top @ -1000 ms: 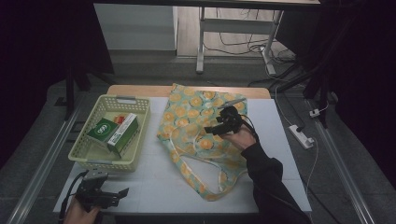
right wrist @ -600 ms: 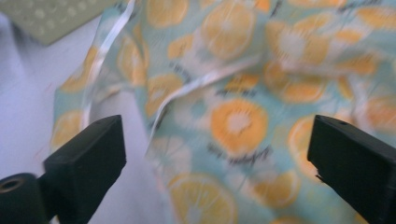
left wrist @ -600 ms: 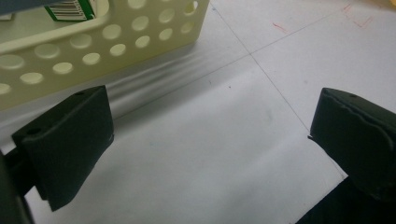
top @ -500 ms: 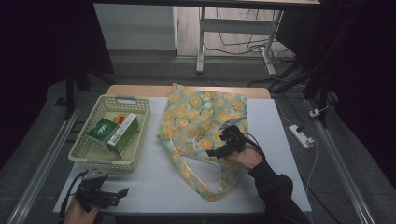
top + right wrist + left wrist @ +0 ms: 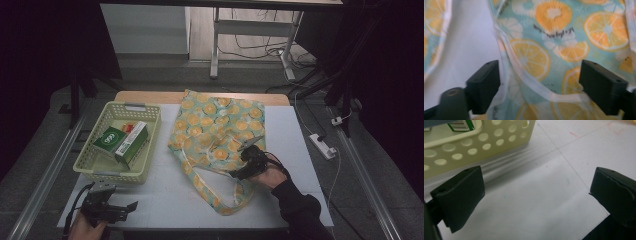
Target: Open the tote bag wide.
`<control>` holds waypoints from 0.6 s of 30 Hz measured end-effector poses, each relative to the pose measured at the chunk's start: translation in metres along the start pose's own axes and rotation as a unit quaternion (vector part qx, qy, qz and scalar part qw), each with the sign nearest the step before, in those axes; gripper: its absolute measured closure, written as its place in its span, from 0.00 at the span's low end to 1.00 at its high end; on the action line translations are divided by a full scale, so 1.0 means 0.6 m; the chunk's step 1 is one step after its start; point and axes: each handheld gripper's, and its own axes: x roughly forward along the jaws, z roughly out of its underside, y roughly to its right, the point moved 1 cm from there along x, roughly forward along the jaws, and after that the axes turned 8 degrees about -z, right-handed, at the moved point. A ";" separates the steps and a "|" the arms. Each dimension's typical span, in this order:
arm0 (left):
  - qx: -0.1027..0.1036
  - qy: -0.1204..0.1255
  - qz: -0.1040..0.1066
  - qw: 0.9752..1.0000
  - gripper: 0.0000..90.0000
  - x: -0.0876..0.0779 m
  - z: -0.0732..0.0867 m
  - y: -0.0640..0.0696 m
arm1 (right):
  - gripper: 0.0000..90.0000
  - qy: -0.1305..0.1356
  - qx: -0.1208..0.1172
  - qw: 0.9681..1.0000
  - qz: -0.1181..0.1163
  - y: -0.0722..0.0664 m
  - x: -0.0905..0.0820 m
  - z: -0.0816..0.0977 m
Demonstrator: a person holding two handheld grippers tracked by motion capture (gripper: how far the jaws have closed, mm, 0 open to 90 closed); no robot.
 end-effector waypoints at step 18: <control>0.001 -0.003 -0.001 1.000 0.00 0.001 0.000 0.000 | 0.67 -0.009 -0.041 0.999 0.018 -0.011 0.028 -0.029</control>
